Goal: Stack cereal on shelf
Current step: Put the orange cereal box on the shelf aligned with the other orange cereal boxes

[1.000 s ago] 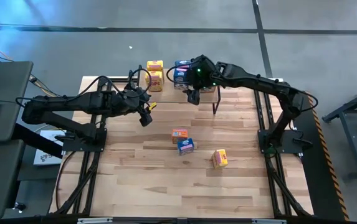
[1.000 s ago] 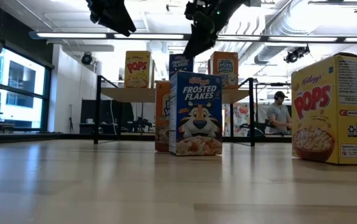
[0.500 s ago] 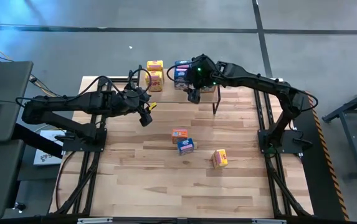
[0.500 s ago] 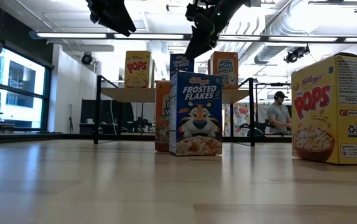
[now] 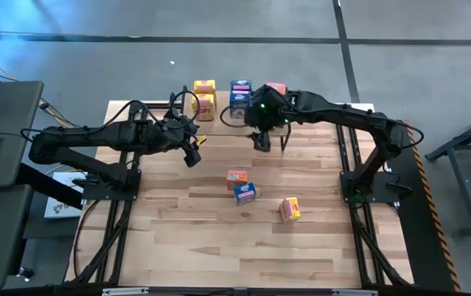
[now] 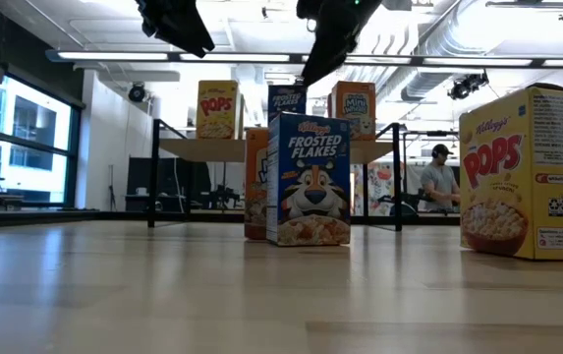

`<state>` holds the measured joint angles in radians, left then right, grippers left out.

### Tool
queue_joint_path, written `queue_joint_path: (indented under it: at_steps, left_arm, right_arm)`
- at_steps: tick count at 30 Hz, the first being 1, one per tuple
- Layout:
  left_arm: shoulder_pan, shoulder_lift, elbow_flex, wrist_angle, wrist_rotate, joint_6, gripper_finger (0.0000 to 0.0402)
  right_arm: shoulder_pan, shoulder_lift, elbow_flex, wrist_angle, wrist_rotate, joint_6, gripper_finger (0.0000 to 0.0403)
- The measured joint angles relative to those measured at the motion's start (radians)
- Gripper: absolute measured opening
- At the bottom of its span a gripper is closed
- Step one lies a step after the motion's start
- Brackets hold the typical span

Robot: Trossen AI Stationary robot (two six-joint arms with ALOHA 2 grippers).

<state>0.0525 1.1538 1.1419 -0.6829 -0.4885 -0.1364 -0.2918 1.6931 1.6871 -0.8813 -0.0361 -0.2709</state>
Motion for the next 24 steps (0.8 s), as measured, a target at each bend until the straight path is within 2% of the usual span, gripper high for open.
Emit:
queue_joint_path:
  at_steps: [7,15,24]
  left_arm:
    - [0.000,0.000,0.000,0.001,0.000,0.000,0.0221]
    - [0.000,0.000,0.000,0.000,0.000,0.000,0.0221]
    - [0.000,0.000,0.000,0.000,0.000,0.000,0.0221]
  right_arm:
    - [0.031,-0.027,0.000,-0.185,-0.051,0.004,0.0252]
    - [0.076,-0.027,0.000,-0.216,-0.096,0.008,0.0252]
    - [0.151,-0.029,0.000,-0.337,-0.085,0.046,0.0252]
